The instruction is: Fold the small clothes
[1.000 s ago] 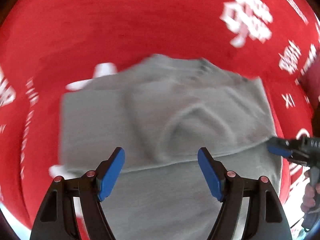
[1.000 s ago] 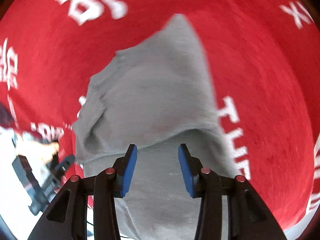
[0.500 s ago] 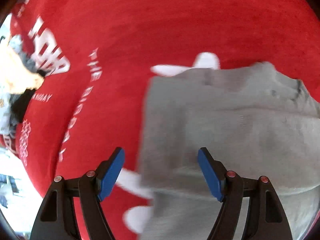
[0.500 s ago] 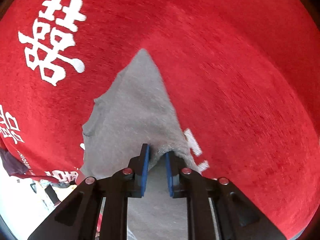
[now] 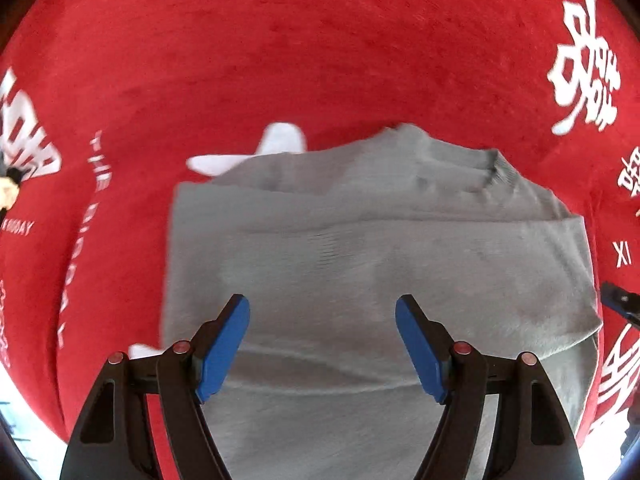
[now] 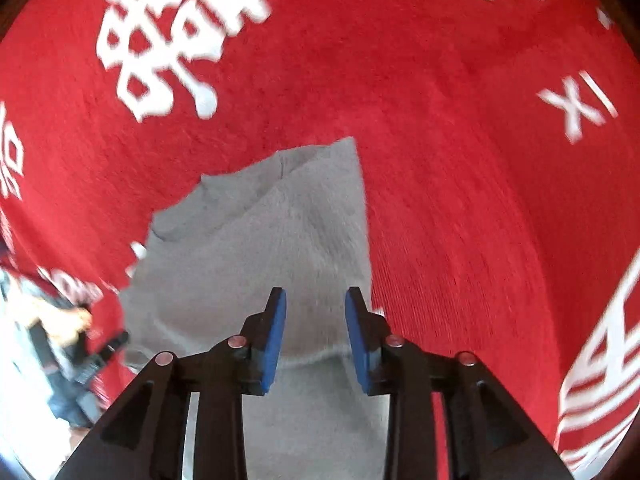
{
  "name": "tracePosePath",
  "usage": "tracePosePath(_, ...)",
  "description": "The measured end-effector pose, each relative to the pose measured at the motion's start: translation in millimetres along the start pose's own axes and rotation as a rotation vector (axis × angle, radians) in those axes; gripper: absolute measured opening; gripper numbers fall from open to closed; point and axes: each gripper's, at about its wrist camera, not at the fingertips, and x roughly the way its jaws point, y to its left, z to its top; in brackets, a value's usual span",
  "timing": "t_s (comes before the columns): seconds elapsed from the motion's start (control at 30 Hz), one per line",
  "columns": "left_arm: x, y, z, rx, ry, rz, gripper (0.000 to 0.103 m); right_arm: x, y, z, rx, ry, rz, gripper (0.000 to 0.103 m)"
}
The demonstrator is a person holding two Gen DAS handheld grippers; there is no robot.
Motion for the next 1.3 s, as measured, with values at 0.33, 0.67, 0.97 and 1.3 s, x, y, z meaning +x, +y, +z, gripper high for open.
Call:
tracePosePath(0.33, 14.9, 8.4, -18.3, -0.011, 0.076, 0.049, 0.077, 18.2, -16.6, -1.8, -0.073, 0.045, -0.278, 0.042)
tracePosePath(0.67, -0.1, 79.3, 4.3, -0.147, 0.009, 0.081, 0.077, -3.8, 10.2, -19.3, -0.178, 0.004, -0.201, 0.042)
tracePosePath(0.97, 42.8, 127.6, 35.5, -0.233, 0.029, -0.007, 0.077, 16.4, -36.9, 30.2, 0.135, -0.012, -0.037, 0.044)
tracePosePath(1.3, 70.2, 151.9, 54.7, -0.293, 0.023, 0.079, 0.076, 33.6, -31.1, 44.9, 0.099, 0.04, -0.011, 0.014)
